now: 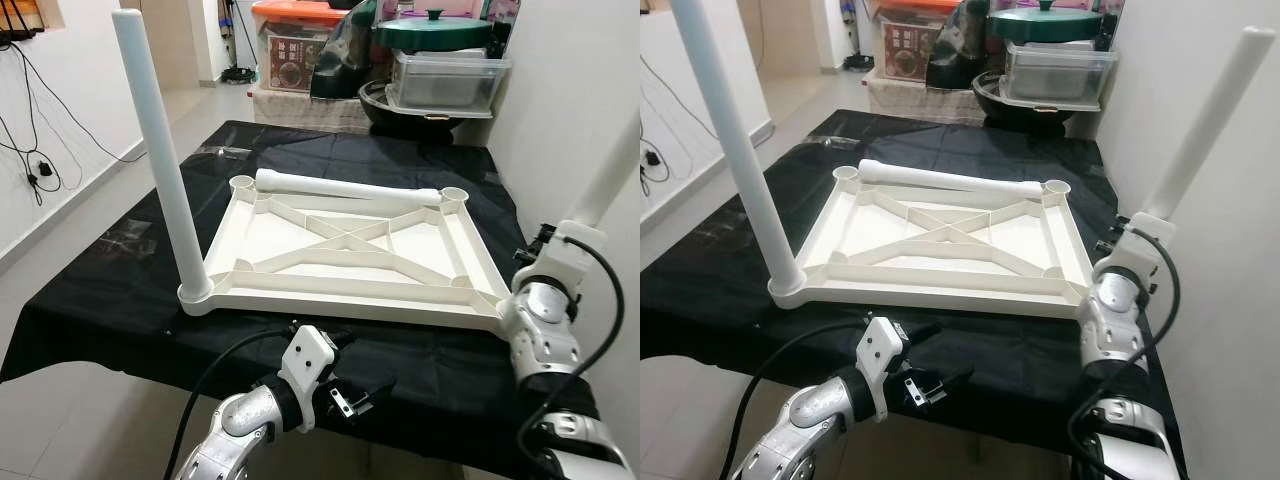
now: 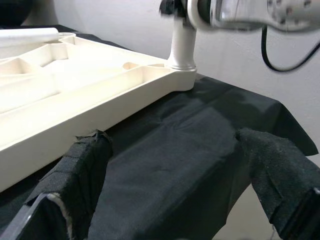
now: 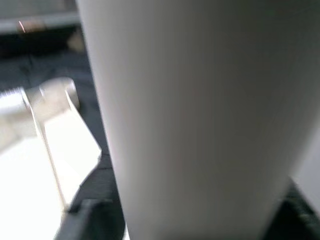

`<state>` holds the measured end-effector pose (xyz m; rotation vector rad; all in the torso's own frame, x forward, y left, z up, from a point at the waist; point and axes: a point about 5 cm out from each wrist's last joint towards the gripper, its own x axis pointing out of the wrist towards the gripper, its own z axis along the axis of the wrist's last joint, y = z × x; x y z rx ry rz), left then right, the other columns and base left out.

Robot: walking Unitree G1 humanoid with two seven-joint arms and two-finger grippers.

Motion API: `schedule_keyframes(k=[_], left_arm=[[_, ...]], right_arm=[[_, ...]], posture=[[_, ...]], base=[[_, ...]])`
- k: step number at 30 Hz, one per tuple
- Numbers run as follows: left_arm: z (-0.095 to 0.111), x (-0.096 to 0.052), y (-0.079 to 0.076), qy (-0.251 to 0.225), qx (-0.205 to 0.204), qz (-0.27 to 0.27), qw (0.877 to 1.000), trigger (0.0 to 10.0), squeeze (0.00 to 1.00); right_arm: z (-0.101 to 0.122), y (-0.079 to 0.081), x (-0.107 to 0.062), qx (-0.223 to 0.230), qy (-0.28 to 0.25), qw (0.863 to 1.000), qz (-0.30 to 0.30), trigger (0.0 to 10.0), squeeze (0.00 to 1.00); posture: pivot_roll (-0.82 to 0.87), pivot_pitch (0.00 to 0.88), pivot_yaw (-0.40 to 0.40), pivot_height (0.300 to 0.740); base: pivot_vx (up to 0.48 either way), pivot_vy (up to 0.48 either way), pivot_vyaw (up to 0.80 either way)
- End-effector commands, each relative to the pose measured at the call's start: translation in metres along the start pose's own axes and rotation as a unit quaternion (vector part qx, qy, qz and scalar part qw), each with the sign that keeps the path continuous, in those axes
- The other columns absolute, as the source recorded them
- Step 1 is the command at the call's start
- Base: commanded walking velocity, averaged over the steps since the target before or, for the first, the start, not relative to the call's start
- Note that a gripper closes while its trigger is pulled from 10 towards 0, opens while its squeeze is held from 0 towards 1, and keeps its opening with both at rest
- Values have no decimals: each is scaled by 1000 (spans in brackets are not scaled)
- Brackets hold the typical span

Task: Building children table

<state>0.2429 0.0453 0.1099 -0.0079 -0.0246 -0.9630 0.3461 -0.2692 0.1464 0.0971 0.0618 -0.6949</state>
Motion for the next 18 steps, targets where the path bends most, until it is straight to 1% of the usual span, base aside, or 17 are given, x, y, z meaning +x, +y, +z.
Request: schedule_keyframes(k=[1, 2, 3, 4, 5, 8, 9, 10, 11, 13, 14, 16, 17, 18], left_arm=[[-3, -2, -1, 7, -3, -2, 1000, 10000, 0], [-3, -2, -1, 7, -3, -2, 1000, 10000, 0], [-3, -1, -1, 7, -3, -2, 1000, 10000, 0], [-3, -1, -2, 7, -4, -2, 1000, 10000, 0], [-3, -1, -2, 7, -4, -2, 1000, 10000, 0], [-3, -1, -2, 7, -5, -2, 1000, 10000, 0], [-3, -1, -2, 7, -5, -2, 1000, 10000, 0], [-3, -1, -2, 7, -5, -2, 1000, 10000, 0], [-3, -1, -2, 7, -5, -2, 1000, 10000, 0], [-3, -1, -2, 7, -6, -2, 1000, 10000, 0], [-3, -1, -2, 7, -7, -2, 1000, 10000, 0], [-3, -1, -3, 7, -8, -2, 1000, 10000, 0], [-3, -1, -3, 7, -8, -2, 1000, 10000, 0], [-3, -1, -3, 7, -8, -2, 1000, 10000, 0]], right_arm=[[-12, 1, -5, -3, 16, 1000, -3, 10000, 1000], [-12, 1, -5, -3, 16, 1000, -3, 10000, 1000], [-17, 1, -8, -6, 17, 1000, -8, 10000, 1000], [-24, -2, -14, -8, 18, 1000, -5, 10000, 0], [-24, -2, -14, -8, 18, 1000, -5, 10000, 0], [-37, -10, -29, 3, 17, 1000, 12, 10000, 0], [-37, -10, -29, 3, 17, 1000, 12, 10000, 0], [-42, -15, -36, 8, 12, 999, 38, 10000, 0], [-42, -15, -36, 8, 12, 999, 38, 10000, 0], [-51, -22, -47, 20, 11, 994, 103, 10000, 0], [-56, -26, -52, 25, 20, 990, 137, 10000, 0], [-62, -32, -58, 25, 37, 983, 177, 10000, 0], [-62, -32, -58, 25, 37, 983, 177, 10000, 0], [-65, -36, -62, 27, 52, 977, 206, 10000, 0]], posture=[[205, 0, -72, 740], [205, 0, -72, 740], [201, 0, -73, 740], [200, 0, -73, 740], [200, 0, -73, 740], [200, 0, -73, 740], [200, 0, -73, 740], [189, 0, -70, 740], [189, 0, -70, 740], [185, 0, -69, 740], [178, 0, -64, 740], [172, 0, -60, 740], [172, 0, -60, 740], [172, 0, -60, 740]], base=[[0, 0, 0], [0, 0, 0], [0, 0, 0], [0, 0, 0], [0, 0, 0], [0, 0, 0], [0, 0, 0], [0, 0, 0], [0, 0, 0], [0, 0, 0], [0, 0, 0], [0, 0, 0], [0, 0, 0], [0, 0, 0]])
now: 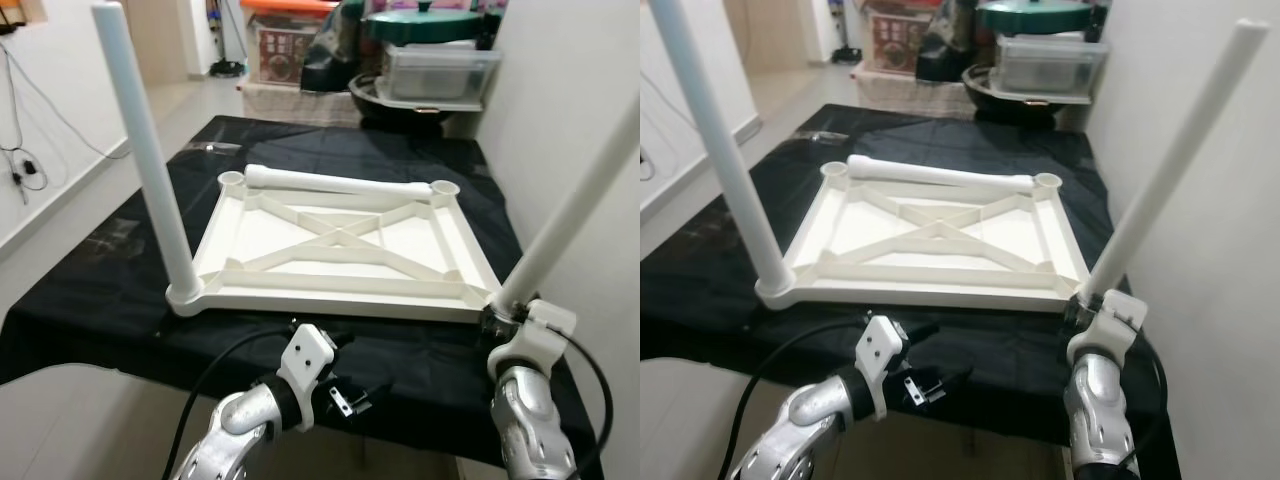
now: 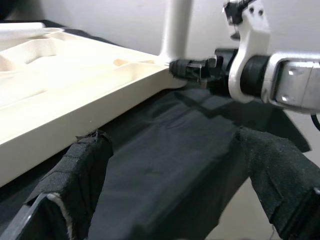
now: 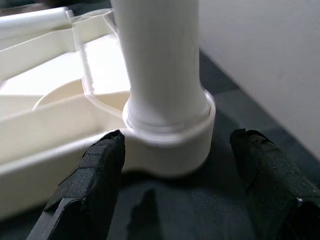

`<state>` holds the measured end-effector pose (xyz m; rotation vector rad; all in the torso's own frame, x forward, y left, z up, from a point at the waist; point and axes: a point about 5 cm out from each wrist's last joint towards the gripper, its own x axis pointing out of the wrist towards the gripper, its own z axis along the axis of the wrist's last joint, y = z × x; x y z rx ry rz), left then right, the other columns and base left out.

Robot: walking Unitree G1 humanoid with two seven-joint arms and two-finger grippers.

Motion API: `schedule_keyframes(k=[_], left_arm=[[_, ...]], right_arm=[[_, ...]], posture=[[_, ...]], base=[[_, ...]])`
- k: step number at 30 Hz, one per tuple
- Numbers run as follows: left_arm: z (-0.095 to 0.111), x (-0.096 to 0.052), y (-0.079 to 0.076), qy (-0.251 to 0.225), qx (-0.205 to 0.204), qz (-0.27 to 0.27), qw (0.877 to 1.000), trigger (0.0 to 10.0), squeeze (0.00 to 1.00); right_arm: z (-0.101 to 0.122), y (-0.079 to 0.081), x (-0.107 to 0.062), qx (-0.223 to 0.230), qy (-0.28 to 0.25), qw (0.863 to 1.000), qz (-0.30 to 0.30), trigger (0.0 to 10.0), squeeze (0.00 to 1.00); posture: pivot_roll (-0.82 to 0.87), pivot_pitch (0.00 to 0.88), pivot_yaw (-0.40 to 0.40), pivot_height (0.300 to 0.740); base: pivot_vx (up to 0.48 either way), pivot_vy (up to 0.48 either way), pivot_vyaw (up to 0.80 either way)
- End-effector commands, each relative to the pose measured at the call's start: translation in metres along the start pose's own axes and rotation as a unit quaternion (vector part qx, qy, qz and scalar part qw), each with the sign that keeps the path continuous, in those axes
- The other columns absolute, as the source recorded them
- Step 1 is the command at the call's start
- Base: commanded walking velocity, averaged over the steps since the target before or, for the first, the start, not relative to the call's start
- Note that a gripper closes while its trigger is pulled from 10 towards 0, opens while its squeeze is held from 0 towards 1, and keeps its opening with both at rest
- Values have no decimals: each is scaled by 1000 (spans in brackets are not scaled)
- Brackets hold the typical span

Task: Building children table

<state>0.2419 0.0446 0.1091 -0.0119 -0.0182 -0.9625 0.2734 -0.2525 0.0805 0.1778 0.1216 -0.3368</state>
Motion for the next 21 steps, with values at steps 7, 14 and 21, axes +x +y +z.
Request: schedule_keyframes(k=[7, 14, 21], left_arm=[[-2, -2, 3, 13, -13, 11, 1000, 10000, 0], [-1, -3, 6, 16, -19, 26, 999, 10000, 0], [-1, -5, 11, 20, -36, 45, 998, 10000, 0]], right_arm=[[17, 25, -17, -19, 17, 970, 240, 10000, 0], [40, 36, -8, -34, -49, 977, 204, 10000, 0], [44, 50, -7, -13, -70, 982, 173, 10000, 0]], posture=[[174, 0, -59, 740], [181, 0, -67, 740], [186, 0, -70, 740]], base=[[0, 0, 0], [0, 0, 0], [0, 327, 0]])
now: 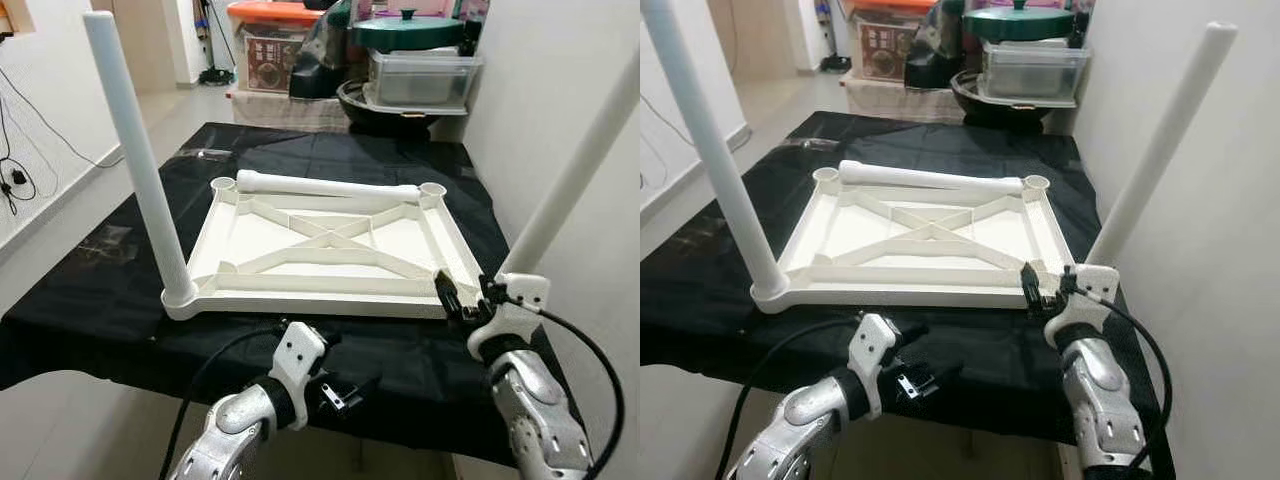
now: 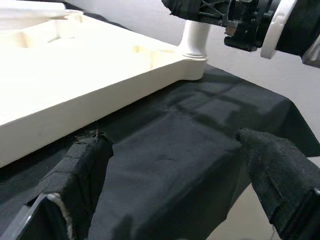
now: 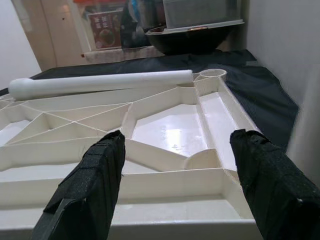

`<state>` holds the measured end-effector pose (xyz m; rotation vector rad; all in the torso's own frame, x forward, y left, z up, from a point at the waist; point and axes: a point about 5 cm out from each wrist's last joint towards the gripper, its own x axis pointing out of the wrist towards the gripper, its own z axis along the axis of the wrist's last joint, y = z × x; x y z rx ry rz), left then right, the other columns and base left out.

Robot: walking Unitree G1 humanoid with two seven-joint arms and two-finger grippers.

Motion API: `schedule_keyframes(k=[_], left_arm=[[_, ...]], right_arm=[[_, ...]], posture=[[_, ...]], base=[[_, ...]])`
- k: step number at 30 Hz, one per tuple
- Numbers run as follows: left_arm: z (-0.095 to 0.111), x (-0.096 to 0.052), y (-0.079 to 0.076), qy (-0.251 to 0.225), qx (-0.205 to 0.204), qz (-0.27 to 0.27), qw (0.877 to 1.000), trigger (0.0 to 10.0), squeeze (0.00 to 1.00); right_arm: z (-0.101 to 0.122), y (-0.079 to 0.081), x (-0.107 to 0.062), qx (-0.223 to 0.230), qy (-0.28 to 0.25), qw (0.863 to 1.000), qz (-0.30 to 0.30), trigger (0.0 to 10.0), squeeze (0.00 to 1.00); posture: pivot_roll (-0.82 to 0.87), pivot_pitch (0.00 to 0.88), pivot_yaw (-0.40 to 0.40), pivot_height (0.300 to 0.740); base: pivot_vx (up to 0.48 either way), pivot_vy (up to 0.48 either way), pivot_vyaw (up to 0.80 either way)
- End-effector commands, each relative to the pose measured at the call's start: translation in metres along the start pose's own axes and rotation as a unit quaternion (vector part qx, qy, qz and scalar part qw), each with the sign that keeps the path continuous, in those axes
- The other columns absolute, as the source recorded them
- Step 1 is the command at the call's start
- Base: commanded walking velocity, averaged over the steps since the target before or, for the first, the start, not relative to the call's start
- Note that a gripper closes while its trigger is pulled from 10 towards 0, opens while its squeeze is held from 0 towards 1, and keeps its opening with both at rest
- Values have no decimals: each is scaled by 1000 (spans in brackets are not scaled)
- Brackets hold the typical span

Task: Building children table

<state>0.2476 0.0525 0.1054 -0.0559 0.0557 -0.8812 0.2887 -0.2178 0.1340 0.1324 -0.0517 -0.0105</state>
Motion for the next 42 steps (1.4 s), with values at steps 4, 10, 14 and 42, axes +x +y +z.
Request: schedule_keyframes(k=[4, 10, 14, 42], left_arm=[[2, -2, 1, 1, -4, 7, 1000, 10000, 0], [3, -3, 1, 4, -5, 8, 1000, 10000, 0], [3, -4, 1, 6, -6, 8, 1000, 10000, 0], [1, -8, -1, 32, 1, 15, 999, 10000, 0]], right_arm=[[-3, 10, -4, 9, 8, 1000, 20, 10000, 0], [-4, 15, -5, 14, 7, 999, 29, 10000, 0], [-5, 21, -4, 16, 10, 999, 42, 10000, 0], [13, 52, -22, 8, 77, 936, 342, 10000, 0]], posture=[[186, 0, -69, 740], [184, 0, -66, 740], [187, 0, -67, 740], [195, 0, -60, 740]], base=[[0, 460, 0], [0, 446, 0], [0, 442, 0], [0, 204, 0]])
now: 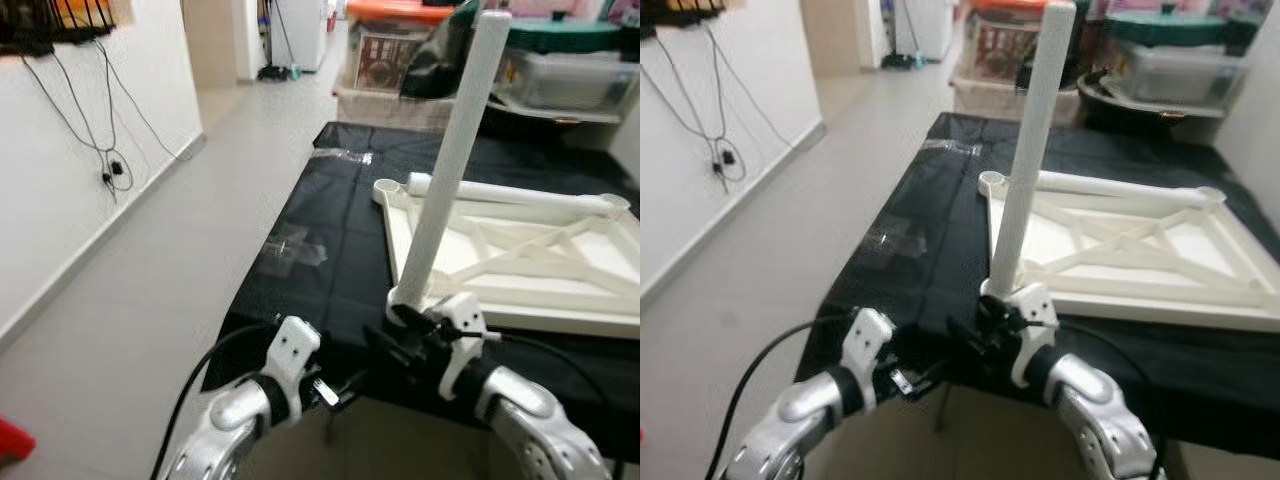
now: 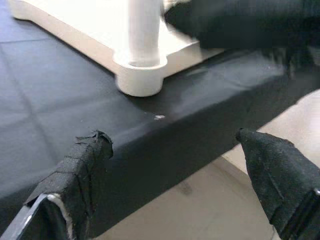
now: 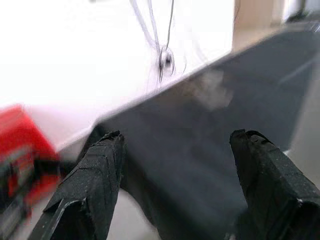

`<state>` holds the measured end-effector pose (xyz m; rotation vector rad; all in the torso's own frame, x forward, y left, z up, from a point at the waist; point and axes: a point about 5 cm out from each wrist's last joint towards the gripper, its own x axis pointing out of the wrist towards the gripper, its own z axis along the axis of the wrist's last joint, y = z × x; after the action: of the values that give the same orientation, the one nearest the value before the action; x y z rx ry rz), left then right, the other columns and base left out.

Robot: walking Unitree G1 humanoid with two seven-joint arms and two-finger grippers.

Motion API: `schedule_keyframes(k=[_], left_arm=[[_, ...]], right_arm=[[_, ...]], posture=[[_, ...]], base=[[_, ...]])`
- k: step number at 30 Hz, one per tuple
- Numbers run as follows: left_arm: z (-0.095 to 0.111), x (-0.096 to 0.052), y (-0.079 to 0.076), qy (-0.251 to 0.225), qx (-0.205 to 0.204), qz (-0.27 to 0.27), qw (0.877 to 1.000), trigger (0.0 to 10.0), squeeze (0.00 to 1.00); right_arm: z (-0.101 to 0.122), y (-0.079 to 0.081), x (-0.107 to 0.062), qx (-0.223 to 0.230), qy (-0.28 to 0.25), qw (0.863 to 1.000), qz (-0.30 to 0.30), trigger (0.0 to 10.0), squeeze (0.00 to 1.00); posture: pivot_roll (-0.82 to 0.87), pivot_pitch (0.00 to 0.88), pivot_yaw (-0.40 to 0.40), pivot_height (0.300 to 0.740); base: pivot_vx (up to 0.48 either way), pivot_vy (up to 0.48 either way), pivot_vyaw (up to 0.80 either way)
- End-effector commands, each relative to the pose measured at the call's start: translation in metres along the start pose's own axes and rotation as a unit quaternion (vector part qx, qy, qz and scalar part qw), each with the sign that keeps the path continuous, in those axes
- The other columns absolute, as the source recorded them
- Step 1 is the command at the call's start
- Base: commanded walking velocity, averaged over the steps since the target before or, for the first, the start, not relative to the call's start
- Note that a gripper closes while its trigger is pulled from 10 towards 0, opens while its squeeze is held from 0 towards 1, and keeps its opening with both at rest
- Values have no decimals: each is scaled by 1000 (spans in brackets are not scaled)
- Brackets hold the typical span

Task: Building children table

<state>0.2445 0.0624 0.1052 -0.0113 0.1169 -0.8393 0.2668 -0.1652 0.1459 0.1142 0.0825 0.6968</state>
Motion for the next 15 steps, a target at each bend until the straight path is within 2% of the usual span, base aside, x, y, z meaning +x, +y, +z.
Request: schedule_keyframes(k=[1, 6, 8, 9, 11, 13, 15], left_arm=[[2, 1, -5, -5, -5, -7, 1000, 10000, 0], [3, -2, -5, -7, -9, -5, 1000, 10000, 0], [3, -2, -5, -6, -10, -5, 1000, 10000, 0], [3, -2, -5, -6, -10, -5, 1000, 10000, 0], [3, -3, -5, -6, -12, -5, 1000, 10000, 0], [3, -3, -5, -6, -12, -5, 1000, 10000, 0], [5, -3, -5, -12, -15, -5, 1000, 10000, 0]], right_arm=[[12, 0, 0, 4, -22, 1000, 7, 10000, 0], [39, 8, 17, 4, -87, 996, -3, 10000, 0], [53, 19, 29, 17, -122, 992, 10, 10000, 0], [53, 19, 29, 17, -122, 992, 10, 10000, 0], [62, 33, 38, 25, -140, 989, 38, 10000, 0], [62, 33, 38, 25, -140, 989, 38, 10000, 0], [72, 51, 54, 33, -155, 985, 70, 10000, 0]], posture=[[195, 0, -60, 740], [197, 0, -58, 740], [196, 0, -55, 740], [196, 0, -55, 740], [196, 0, -55, 740], [196, 0, -55, 740], [198, 0, -55, 740]], base=[[0, 0, 0], [0, 0, 0], [0, 0, 0], [0, 0, 0], [0, 0, 0], [0, 0, 0], [0, 0, 0]])
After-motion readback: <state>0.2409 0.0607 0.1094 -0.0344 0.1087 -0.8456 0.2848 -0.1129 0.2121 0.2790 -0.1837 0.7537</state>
